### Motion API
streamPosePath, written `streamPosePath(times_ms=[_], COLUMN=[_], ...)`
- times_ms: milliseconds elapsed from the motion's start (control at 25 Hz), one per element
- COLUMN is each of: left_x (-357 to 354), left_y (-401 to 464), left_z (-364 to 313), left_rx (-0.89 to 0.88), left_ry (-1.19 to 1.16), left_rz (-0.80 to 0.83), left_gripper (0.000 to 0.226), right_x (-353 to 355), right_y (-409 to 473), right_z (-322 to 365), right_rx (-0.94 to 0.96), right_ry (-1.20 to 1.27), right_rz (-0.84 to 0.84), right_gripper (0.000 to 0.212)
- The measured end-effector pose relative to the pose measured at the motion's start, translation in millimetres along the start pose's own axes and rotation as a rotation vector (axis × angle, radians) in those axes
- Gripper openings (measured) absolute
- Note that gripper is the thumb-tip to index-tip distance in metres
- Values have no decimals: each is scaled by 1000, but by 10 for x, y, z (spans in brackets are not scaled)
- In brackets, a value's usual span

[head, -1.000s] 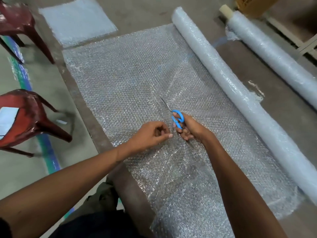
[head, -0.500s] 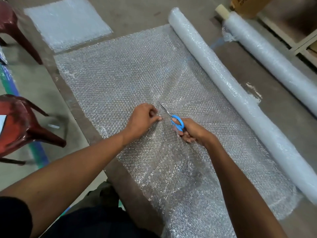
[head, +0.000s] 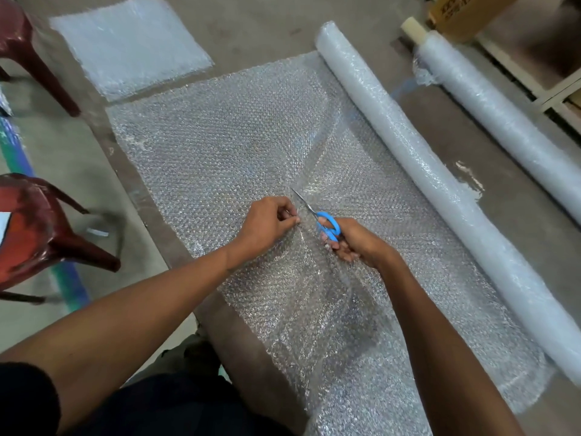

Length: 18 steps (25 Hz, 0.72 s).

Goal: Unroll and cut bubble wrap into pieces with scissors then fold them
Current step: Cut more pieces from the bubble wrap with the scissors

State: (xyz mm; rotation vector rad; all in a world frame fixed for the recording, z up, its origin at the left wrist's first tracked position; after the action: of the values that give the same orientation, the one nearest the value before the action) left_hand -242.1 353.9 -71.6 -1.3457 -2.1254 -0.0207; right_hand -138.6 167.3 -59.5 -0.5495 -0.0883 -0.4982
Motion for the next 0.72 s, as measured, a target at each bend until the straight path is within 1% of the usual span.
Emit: streamPosePath(times_ms=[80, 120, 240, 320, 520, 640, 720], left_x=[17, 24, 30, 27, 37, 64, 74], left_y=[-6, -6, 10, 28, 50, 76, 84], left_z=[-10, -14, -10, -3, -34, -15, 18], left_rx=[-25, -37, -44, -33, -27, -5, 23], left_ry=[17, 26, 43, 57, 35, 16, -3], left_rz=[-9, -13, -21, -24, 8, 33, 56], left_gripper=[7, 7, 8, 9, 9, 8, 9], right_x=[1, -6, -37, -50, -51, -60, -77], right_y=[10, 18, 51, 122, 255, 273, 279], right_z=[22, 25, 19, 34, 159, 200, 204], right_rx=[1, -7, -56, -53, 4, -10, -32], right_ry=[-16, -17, 8, 15, -39, -88, -74], right_rz=[0, -1, -18, -24, -5, -9, -20], right_gripper=[41, 40, 52, 59, 51, 53, 51])
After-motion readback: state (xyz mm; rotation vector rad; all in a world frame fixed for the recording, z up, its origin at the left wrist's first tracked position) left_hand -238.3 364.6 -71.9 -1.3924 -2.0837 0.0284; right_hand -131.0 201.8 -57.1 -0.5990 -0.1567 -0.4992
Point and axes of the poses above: each hand's wrist, its own y-axis towards the middle knuckle, its own x-axis out of the back of the hand, z = x × y, the point moved 6 cm from there along y, towards the middle knuckle, and after that the axes turned 13 degrees about x, right-handed, at the moved point
